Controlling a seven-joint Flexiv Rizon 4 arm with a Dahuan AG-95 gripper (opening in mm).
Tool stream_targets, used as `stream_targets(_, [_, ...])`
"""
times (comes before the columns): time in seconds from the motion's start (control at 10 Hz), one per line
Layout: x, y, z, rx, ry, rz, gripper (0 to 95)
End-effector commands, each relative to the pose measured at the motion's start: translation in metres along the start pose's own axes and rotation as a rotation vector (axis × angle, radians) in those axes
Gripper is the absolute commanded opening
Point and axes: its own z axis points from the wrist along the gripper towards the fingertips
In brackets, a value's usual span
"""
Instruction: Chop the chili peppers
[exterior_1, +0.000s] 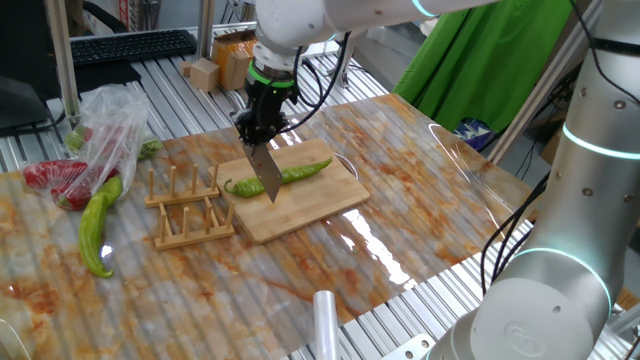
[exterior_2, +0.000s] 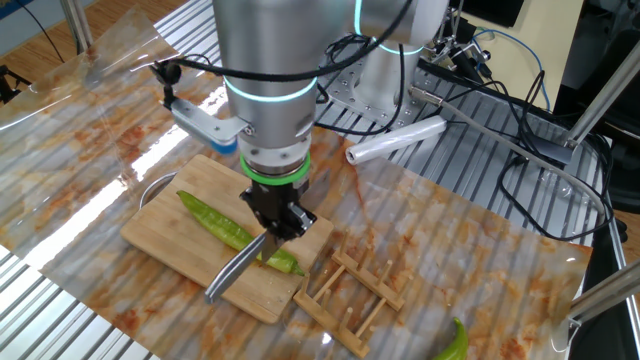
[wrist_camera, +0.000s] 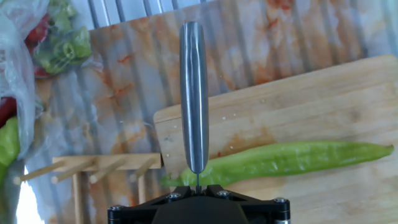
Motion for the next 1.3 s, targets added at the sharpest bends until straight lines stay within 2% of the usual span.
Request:
stream_targets(0.1, [0.000, 0.003, 0.009, 0.026, -0.017, -0.007, 0.0])
stream_targets(0.3, [-0.002, 0.005, 0.016, 0.035, -0.015, -0.017, 0.0])
stream_targets(0.4, [-0.004, 0.007, 0.023, 0.048, -0.020, -0.028, 0.0])
stream_targets(0.6, [-0.006, 0.010, 0.032, 0.052, -0.031, -0.053, 0.0])
stream_targets(0.9, [-0.007, 0.010, 0.036, 0.061, -0.032, -0.083, 0.0])
stream_targets(1.3, [-0.008, 0.011, 0.040, 0.053, -0.032, -0.087, 0.0])
